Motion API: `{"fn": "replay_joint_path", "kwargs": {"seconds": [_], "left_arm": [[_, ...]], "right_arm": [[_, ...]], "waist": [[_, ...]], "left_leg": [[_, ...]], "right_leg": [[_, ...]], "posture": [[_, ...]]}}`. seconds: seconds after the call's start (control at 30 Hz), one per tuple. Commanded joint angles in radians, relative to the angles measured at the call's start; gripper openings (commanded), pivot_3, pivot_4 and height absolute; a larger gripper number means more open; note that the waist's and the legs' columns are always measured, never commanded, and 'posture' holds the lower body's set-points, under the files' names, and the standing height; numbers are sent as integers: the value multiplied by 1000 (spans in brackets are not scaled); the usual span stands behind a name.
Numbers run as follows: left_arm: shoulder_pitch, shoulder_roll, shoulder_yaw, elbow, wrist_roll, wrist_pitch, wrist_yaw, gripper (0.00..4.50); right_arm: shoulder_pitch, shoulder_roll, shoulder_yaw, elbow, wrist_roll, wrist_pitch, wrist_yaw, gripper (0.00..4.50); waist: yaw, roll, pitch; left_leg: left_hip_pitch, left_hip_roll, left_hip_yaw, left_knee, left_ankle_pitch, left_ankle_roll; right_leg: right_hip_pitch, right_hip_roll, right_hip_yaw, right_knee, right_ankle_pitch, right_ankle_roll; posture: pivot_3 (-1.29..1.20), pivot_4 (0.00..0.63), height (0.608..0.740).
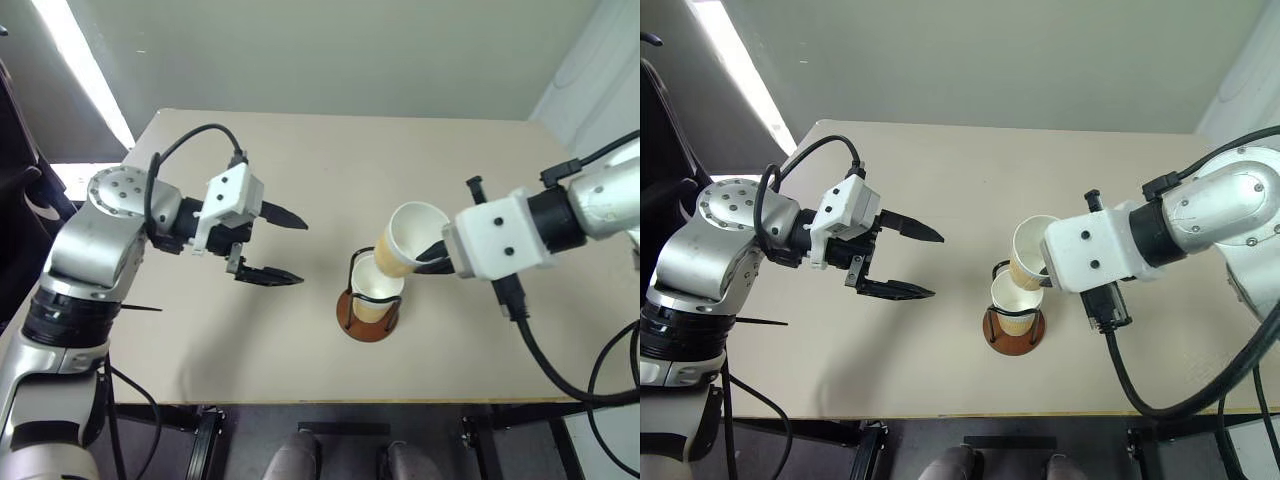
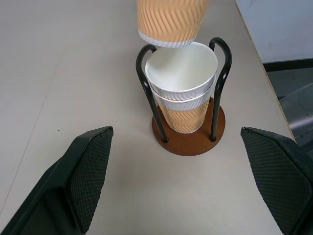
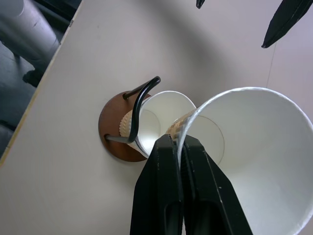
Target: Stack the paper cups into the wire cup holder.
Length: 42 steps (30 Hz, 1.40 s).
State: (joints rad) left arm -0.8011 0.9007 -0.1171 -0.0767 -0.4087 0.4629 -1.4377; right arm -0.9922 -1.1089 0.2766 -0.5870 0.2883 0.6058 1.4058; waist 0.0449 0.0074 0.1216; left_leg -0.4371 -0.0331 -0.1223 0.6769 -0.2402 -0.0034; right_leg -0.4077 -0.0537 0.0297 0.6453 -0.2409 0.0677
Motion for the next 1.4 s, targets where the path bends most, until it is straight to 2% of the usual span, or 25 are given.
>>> {"fn": "replay_joint_path", "kwargs": {"seconds": [0.03, 0.43, 0.67, 0.77, 0.87, 1.0, 1.17, 1.3, 1.4], "left_arm": [[-10, 8, 23, -17, -6, -7, -1, 4500], [-9, 4, 24, -20, -8, -3, 7, 4500], [-11, -1, 22, -21, -4, -6, 13, 4500], [-12, -1, 22, -23, -3, -5, 15, 4500], [-12, -1, 23, -24, -2, -4, 16, 4500], [-13, -4, 22, -21, 0, -5, 19, 4500], [-7, -8, 26, -22, -1, -6, 28, 4500], [17, -6, 32, -32, -6, -9, 38, 4500], [38, -4, 36, -19, 17, -34, 60, 4500]], "right_arm": [[-8, 14, 8, 8, -21, -25, 11, 25], [54, 51, 28, -34, -17, -19, 21, 25], [79, 74, 61, -11, -81, -60, 6, 25], [79, 91, 61, -1, -96, -67, -3, 585], [69, 116, 55, 18, -108, -69, -20, 1626], [46, 135, 35, 52, -111, -59, -36, 1626], [35, 165, -63, 84, -40, 51, -104, 1626], [80, 224, -220, 121, 61, 226, -231, 1626], [153, 329, -406, 160, 130, 356, -398, 1626]], "waist": [[-1, 0, 0], [-1, 0, 0], [-1, 0, 0], [-1, 0, 0], [-1, 0, 0], [-1, 0, 0], [-1, 0, 0], [0, 0, 0], [0, -2, 0]], "left_leg": [[0, 0, 0, 0, 0, 0], [0, 0, 0, -1, 0, 0], [0, 0, 0, -1, 0, 0], [0, 0, 0, -1, 0, 0], [0, 0, 0, -1, 0, 0], [0, 0, 0, -1, 0, 0], [0, 0, 0, -2, 0, 0], [0, 0, 0, -2, 0, -1], [1, 0, 0, -3, 1, -1]], "right_leg": [[0, 0, 0, 0, 0, 0], [0, 0, 0, 0, 0, 0], [0, 0, 0, 0, 0, 0], [0, 0, 0, 0, 0, 0], [0, 0, 0, 0, 0, 0], [0, 0, 0, 0, 0, 0], [0, 0, 0, 0, 0, -1], [0, 0, 0, 0, 0, -1], [0, 0, 0, -1, 0, -1]], "posture": [[0, 150, 740], [0, 150, 740], [0, 150, 740], [0, 150, 740], [0, 150, 740], [0, 150, 740], [0, 150, 740], [0, 150, 740], [0, 150, 740]]}}
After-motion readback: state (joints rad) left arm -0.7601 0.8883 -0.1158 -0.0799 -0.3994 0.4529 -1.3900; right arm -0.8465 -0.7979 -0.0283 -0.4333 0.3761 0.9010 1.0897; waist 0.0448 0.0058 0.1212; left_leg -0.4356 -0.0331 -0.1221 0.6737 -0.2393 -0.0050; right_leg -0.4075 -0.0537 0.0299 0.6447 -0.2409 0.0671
